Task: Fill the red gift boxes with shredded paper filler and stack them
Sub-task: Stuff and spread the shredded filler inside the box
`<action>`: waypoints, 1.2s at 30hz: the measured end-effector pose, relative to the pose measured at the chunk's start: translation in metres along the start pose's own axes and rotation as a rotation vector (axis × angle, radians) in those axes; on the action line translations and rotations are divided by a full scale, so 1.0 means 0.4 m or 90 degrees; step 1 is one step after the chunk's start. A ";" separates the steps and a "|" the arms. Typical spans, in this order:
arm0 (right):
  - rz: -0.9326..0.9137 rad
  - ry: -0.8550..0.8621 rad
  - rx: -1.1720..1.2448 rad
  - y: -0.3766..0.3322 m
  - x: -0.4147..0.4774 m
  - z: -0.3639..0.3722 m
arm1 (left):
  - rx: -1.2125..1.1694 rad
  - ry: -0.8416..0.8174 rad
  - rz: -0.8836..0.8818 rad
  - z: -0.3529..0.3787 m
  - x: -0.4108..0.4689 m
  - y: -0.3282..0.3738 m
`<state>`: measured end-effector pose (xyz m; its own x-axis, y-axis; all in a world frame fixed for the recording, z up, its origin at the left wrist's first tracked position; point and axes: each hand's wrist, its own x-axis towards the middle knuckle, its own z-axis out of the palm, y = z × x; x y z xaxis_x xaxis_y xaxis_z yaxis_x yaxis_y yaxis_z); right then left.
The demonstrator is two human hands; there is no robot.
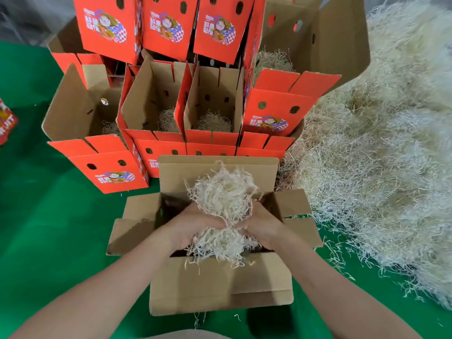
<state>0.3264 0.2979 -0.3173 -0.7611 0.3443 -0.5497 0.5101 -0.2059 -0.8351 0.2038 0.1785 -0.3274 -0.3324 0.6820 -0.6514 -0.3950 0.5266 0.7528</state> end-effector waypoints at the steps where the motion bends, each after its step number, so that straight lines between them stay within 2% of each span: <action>1: 0.005 0.028 -0.020 0.001 0.000 0.001 | 0.017 0.032 0.010 0.004 0.006 -0.003; 4: 0.027 0.100 -0.034 0.003 -0.014 -0.074 | 0.050 0.106 0.063 -0.037 0.012 -0.009; 7: 0.026 0.191 0.027 0.001 -0.039 -0.163 | 0.068 0.163 0.044 -0.092 0.010 -0.023; 8: 0.005 0.161 0.051 -0.001 -0.040 -0.174 | 0.070 0.146 0.056 -0.095 0.006 -0.025; 10: -0.007 0.021 0.062 -0.020 -0.042 -0.159 | 0.090 0.060 0.116 -0.077 -0.002 -0.021; 12: 0.021 -0.081 -0.003 -0.030 -0.027 -0.115 | 0.114 -0.039 0.144 -0.057 0.000 -0.020; 14: 0.058 -0.073 -0.064 -0.030 -0.002 -0.063 | 0.134 -0.150 0.105 -0.045 -0.009 -0.014; 15: 0.068 -0.036 -0.099 -0.025 0.011 -0.049 | 0.136 -0.161 0.062 -0.047 -0.013 -0.009; 17: 0.044 0.048 -0.177 -0.019 0.018 -0.051 | 0.118 -0.049 0.002 -0.073 -0.010 0.002; 19: 0.044 0.109 -0.280 -0.014 0.006 -0.087 | 0.066 0.113 0.032 -0.109 -0.003 0.004; 21: 0.053 0.138 -0.325 -0.015 -0.001 -0.126 | 0.088 0.168 0.061 -0.132 0.000 0.004; 23: 0.048 0.125 -0.276 -0.022 0.003 -0.129 | 0.129 0.119 0.058 -0.132 0.005 0.003; 25: 0.032 0.102 -0.212 -0.032 0.020 -0.096 | 0.084 0.014 0.007 -0.100 0.014 0.009; 27: 0.055 0.057 -0.128 -0.034 0.035 -0.064 | 0.109 -0.045 -0.049 -0.053 0.020 0.016; 29: 0.110 -0.005 -0.052 -0.022 0.046 -0.057 | 0.118 -0.018 -0.030 -0.035 0.040 0.018; 31: 0.134 -0.034 -0.043 -0.014 0.048 -0.073 | 0.076 0.023 -0.009 -0.042 0.054 0.017; 34: 0.142 -0.018 -0.055 0.009 0.059 -0.073 | -0.018 -0.010 -0.054 -0.063 0.058 0.007; 36: 0.143 0.016 -0.114 0.014 0.066 -0.063 | 0.011 0.000 -0.059 -0.073 0.064 0.000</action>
<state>0.3191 0.3288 -0.3359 -0.6124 0.3311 -0.7179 0.7289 -0.1151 -0.6749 0.1702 0.1809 -0.3469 -0.2956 0.6297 -0.7184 -0.4090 0.5962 0.6908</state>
